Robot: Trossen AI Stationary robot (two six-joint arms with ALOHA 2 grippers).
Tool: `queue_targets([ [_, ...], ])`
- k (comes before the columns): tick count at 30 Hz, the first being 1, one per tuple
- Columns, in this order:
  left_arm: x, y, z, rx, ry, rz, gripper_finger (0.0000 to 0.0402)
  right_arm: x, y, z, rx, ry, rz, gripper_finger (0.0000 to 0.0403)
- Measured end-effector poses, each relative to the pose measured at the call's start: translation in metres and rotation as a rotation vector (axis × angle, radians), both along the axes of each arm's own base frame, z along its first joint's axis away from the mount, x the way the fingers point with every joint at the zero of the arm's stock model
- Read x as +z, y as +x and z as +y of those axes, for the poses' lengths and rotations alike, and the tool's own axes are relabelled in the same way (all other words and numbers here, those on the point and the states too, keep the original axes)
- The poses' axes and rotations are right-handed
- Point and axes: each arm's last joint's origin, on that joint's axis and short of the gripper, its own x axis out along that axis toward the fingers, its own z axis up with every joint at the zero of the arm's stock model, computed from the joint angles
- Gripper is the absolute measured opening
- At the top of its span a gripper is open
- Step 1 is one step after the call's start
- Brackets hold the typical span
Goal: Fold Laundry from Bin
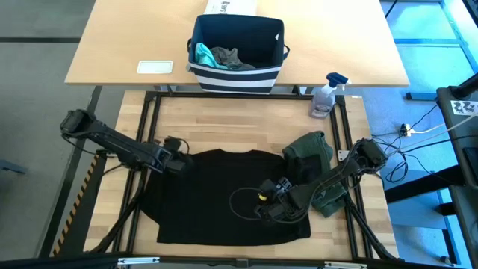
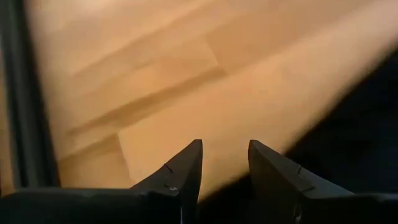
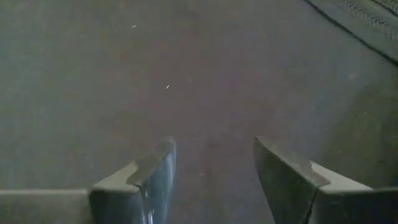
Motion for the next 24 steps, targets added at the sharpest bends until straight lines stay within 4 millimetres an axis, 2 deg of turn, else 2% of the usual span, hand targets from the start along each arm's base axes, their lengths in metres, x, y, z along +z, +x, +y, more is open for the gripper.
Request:
queue_targets([
  [3, 0.016, 0.01, -0.008, -0.106, -0.056, -0.003, 0.0125, 0.002, -0.001, 0.0, 0.003, 0.008, 0.005, 0.0215],
  [6, 0.038, 0.023, -0.02, -0.231, -0.104, -0.06, 0.0125, 0.014, -0.003, -0.002, 0.006, 0.008, -0.021, 0.0215],
  [8, 0.045, 0.026, -0.027, -0.304, -0.136, -0.063, 0.0125, 0.021, -0.007, -0.005, 0.014, -0.018, -0.022, 0.0215],
  [12, 0.031, 0.019, -0.031, -0.307, -0.188, -0.014, 0.0125, 0.03, -0.017, -0.023, -0.012, -0.078, 0.084, 0.0215],
  [16, 0.014, 0.012, -0.035, -0.272, -0.281, 0.001, 0.0125, 0.054, -0.033, -0.043, -0.044, -0.112, 0.141, 0.0215],
  [20, 0.014, 0.016, -0.046, -0.334, -0.33, -0.076, 0.0125, 0.082, -0.062, -0.057, -0.051, -0.168, 0.195, 0.0215],
  [24, 0.016, 0.019, -0.052, -0.361, -0.305, -0.133, 0.0125, 0.089, -0.098, -0.081, -0.102, -0.117, 0.238, 0.0215],
])
